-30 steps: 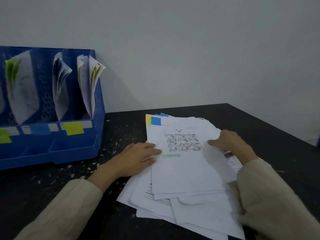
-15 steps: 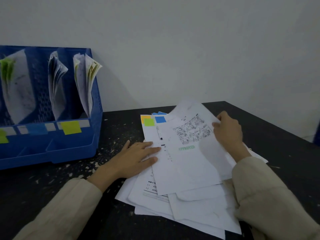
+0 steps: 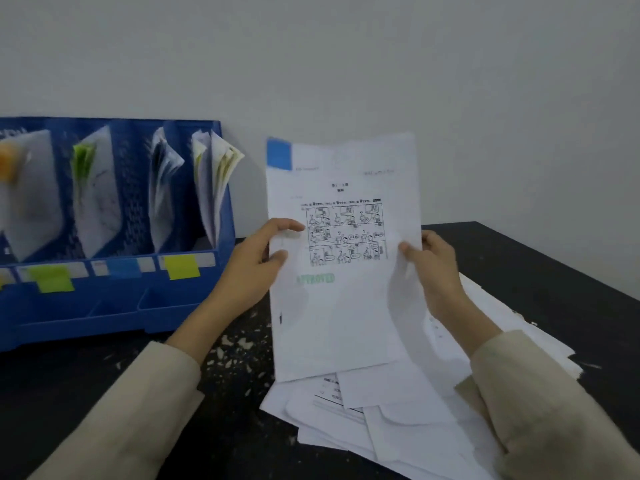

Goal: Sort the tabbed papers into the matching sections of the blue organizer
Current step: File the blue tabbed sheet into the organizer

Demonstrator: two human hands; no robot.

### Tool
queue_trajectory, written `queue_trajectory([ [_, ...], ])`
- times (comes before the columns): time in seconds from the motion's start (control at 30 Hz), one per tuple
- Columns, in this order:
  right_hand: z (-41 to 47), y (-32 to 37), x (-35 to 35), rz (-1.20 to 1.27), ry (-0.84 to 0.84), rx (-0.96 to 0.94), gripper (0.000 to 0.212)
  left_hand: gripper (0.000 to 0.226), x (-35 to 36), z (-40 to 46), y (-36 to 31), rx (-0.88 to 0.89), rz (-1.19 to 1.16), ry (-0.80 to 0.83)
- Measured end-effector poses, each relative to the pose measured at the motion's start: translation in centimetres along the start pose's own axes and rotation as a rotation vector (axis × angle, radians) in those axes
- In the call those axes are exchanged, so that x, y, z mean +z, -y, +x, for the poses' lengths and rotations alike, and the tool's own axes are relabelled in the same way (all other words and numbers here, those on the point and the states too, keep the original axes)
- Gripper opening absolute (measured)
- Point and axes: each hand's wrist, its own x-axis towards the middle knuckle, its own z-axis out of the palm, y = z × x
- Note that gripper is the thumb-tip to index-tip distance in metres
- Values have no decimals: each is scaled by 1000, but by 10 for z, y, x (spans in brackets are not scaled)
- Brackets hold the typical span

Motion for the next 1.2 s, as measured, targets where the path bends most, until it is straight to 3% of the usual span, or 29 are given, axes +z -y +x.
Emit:
queue_trajectory([
  [0.17,-13,28,27,14,321,57,25,62,-57,5,-20,4,70,-142],
  [0.47,-38,68,118,-150,669,-140,26,50,-161,-28,-40,5,203,-442],
  [0.6,-48,80,163,-191,761,-264,26,40,-202,-53,-35,-27,231,-662],
  [0.7,-57,83,194,-243,807,-347,24,45,-223,-72,-30,-48,275,-837],
  [0.83,-65,78,229,-285,861,-454,36,42,-234,-86,-34,-61,395,-987],
  [1.0,-62,68,251,-382,877,-386,54,41,-231,-85,-40,-71,449,-1075],
  [1.2,-51,64,256,-419,906,-438,63,44,-227,-77,-47,-63,578,-1125],
])
